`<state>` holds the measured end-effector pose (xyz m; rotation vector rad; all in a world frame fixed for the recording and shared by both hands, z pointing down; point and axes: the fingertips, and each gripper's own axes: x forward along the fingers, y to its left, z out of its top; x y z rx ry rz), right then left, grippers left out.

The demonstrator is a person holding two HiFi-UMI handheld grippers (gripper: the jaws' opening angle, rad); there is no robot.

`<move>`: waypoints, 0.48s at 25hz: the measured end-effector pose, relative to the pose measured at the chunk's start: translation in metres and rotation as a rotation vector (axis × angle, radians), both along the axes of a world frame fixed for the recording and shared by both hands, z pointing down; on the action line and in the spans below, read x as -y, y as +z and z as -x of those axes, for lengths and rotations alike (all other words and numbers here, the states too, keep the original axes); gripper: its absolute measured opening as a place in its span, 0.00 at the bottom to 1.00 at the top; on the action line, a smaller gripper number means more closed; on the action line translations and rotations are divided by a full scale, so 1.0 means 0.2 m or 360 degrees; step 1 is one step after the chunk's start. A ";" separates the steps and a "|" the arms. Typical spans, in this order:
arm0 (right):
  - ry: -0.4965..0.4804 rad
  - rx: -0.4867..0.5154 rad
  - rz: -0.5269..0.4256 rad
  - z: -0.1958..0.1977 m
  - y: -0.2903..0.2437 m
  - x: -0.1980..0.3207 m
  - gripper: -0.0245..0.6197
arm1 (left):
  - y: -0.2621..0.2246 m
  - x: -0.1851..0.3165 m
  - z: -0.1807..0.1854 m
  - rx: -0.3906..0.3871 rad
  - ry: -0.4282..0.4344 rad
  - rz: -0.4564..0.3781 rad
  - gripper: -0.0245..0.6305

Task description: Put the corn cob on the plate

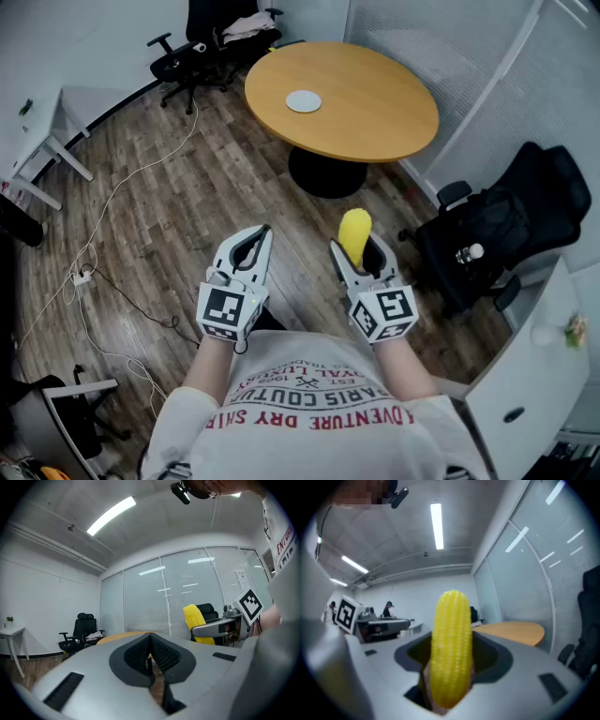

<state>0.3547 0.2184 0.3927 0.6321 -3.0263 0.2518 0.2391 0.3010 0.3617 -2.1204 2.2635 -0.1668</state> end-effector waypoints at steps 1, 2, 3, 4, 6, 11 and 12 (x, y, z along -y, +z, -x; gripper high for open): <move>0.0000 0.0000 0.0003 0.01 0.00 -0.01 0.46 | 0.00 -0.01 0.01 -0.0003 0.0001 0.0000 0.09; 0.0000 0.0000 0.0006 0.02 0.00 -0.02 0.46 | 0.00 -0.01 0.02 -0.0005 0.0002 0.0000 0.09; 0.0000 0.0000 0.0008 0.02 0.00 -0.02 0.46 | 0.00 -0.02 0.02 -0.0007 0.0002 0.0000 0.09; 0.0000 0.0000 0.0010 0.02 0.00 -0.03 0.46 | 0.00 -0.02 0.02 -0.0008 0.0002 0.0002 0.09; 0.0001 -0.0001 0.0018 0.02 0.01 -0.02 0.46 | 0.00 -0.02 0.02 -0.0008 0.0001 0.0005 0.09; 0.0007 0.0001 0.0054 0.01 0.03 -0.01 0.46 | 0.01 0.00 0.00 -0.0011 0.0012 0.0015 0.09; 0.0010 0.0006 0.0065 0.01 0.03 0.00 0.46 | 0.01 0.00 0.01 -0.0016 0.0013 0.0017 0.09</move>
